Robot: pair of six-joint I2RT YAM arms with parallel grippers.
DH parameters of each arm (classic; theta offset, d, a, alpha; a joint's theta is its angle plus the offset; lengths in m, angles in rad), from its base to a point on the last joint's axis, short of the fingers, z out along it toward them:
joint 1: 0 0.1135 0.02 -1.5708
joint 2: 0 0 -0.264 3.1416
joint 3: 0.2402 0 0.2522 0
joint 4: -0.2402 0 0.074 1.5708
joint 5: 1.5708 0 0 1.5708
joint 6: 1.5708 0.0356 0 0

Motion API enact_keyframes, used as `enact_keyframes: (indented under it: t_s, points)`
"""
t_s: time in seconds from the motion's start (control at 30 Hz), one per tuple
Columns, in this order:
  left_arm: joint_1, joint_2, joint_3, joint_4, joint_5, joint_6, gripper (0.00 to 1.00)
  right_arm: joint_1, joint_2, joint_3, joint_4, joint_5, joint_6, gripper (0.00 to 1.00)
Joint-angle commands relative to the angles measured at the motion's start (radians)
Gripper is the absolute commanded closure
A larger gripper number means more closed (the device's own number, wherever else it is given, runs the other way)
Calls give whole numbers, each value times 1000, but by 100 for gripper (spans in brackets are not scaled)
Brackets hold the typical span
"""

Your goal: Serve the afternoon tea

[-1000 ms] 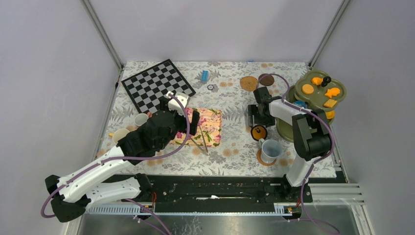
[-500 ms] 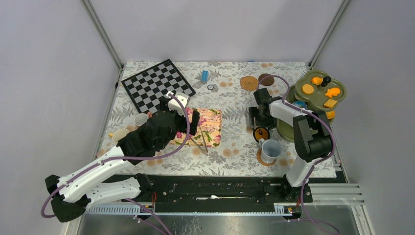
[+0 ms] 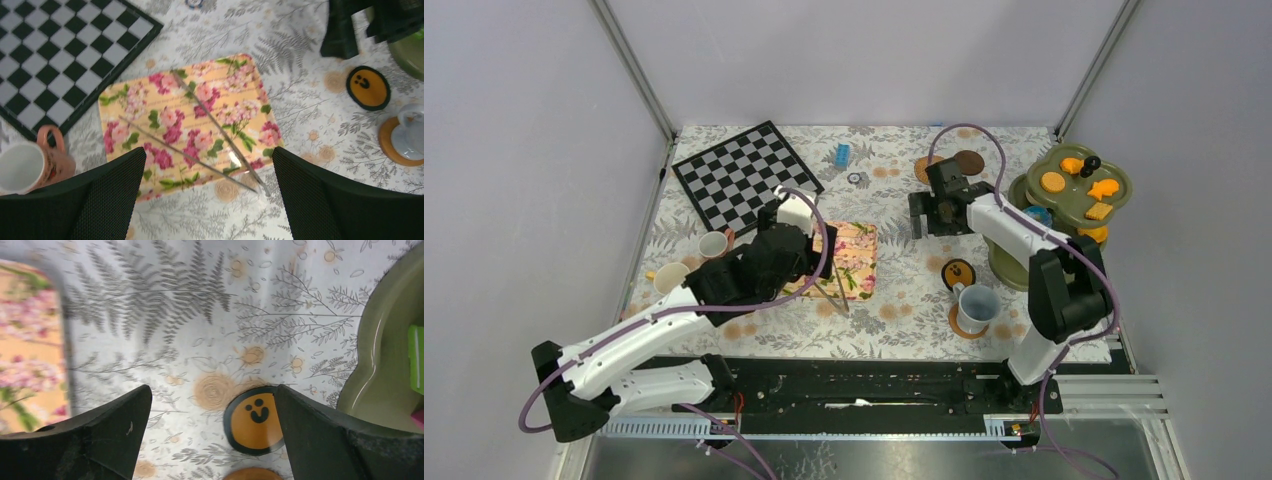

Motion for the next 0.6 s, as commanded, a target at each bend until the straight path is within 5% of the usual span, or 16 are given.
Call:
enact_keyframes:
  t_s: [0.0,0.23,0.57]
  points:
    - [22,-22,72,-216,-98,-255,1,38,-140,-17,65,-63,29,0]
    - [188,-53,145,-617,-126,-703,1,44,-293,-236,279,-258,80,0]
    - [684,-74,151,-779,87,-890,1,43,-431,-301,295,-285,72,0]
